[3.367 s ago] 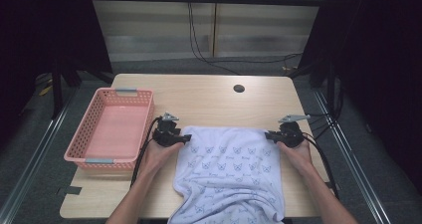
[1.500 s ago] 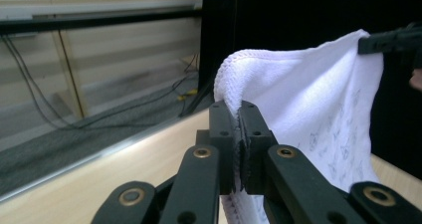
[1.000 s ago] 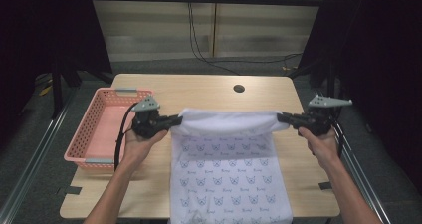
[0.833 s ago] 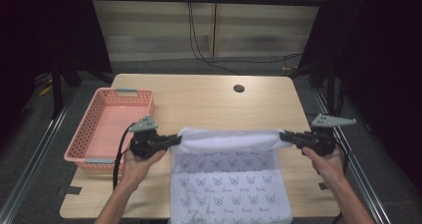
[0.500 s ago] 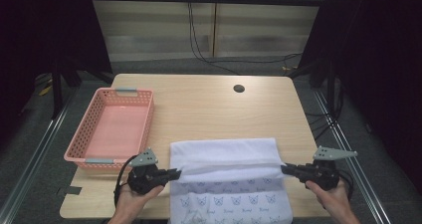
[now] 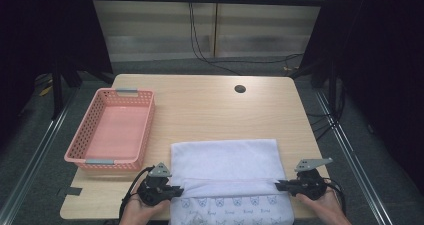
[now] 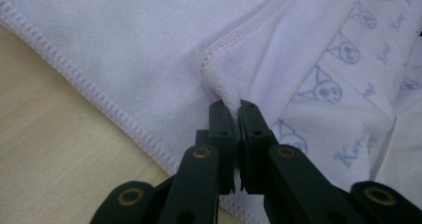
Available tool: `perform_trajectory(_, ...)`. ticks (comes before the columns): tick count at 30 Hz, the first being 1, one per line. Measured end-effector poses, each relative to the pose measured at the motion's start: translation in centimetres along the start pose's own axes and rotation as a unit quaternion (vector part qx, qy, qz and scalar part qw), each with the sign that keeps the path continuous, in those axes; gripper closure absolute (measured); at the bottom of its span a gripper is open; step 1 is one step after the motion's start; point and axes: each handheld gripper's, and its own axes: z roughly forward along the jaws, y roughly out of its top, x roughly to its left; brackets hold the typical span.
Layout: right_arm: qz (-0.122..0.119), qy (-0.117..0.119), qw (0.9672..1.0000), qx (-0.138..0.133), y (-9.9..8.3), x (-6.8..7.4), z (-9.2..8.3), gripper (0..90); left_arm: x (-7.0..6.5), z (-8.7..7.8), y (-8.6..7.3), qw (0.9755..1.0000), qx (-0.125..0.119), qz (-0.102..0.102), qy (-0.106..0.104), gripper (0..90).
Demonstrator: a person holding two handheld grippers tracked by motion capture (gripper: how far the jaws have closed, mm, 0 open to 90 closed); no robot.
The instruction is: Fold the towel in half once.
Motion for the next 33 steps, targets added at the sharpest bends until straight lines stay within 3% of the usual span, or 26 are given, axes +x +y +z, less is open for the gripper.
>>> perform_trajectory(4, 0.002, -0.003, 1.0, 0.003, 0.2, -0.2, 0.5, 86.6, 0.7, 0.2, 0.3, 0.9999, -0.007, -0.007, 0.006, 87.0)
perform_trajectory(7, -0.003, -0.009, 1.0, -0.001, 0.5, -0.5, 0.7, 86.7, 1.7, 0.6, 1.1, 0.9998, -0.011, 0.0, 0.016, 87.1)
perform_trajectory(9, -0.001, -0.015, 0.9999, -0.004, 0.8, -0.7, 0.9, 86.7, 2.7, 0.8, 1.6, 0.9997, -0.016, -0.012, 0.014, 87.1)
perform_trajectory(13, 0.007, -0.021, 0.9997, -0.012, 1.3, -1.4, 1.3, 86.7, 3.8, 1.5, 2.8, 0.9993, -0.021, 0.005, 0.031, 87.0)
perform_trajectory(15, 0.01, -0.031, 0.9994, -0.015, 1.5, -1.6, 1.4, 86.7, 4.6, 1.8, 3.5, 0.9994, -0.024, -0.005, 0.026, 86.9)
perform_trajectory(19, 0.008, -0.049, 0.9985, -0.022, 2.3, -2.5, 2.0, 86.7, 5.7, 2.6, 4.7, 0.9988, -0.029, -0.009, 0.038, 86.9)
perform_trajectory(21, 0.01, -0.051, 0.9983, -0.027, 2.8, -3.3, 2.3, 86.7, 6.4, 3.0, 5.4, 0.9982, -0.034, -0.013, 0.048, 86.9)
perform_trajectory(23, 0.014, -0.055, 0.9979, -0.033, 3.4, -4.1, 2.6, 86.8, 7.1, 3.3, 5.9, 0.998, -0.037, -0.027, 0.043, 86.9)
perform_trajectory(25, 0.017, -0.057, 0.9976, -0.034, 4.1, -4.9, 3.0, 86.8, 7.7, 3.5, 6.4, 0.9977, -0.04, -0.026, 0.048, 86.9)
perform_trajectory(28, 0.022, -0.063, 0.9971, -0.036, 4.9, -6.0, 3.4, 86.8, 8.9, 3.9, 7.0, 0.9973, -0.049, -0.038, 0.039, 86.9)
perform_trajectory(30, 0.026, -0.069, 0.9966, -0.036, 5.5, -6.8, 3.7, 86.8, 9.4, 4.3, 7.4, 0.9973, -0.055, -0.031, 0.038, 86.9)
perform_trajectory(33, 0.033, -0.072, 0.9962, -0.036, 6.3, -8.1, 3.9, 86.8, 10.2, 4.8, 8.4, 0.997, -0.054, -0.036, 0.043, 86.9)
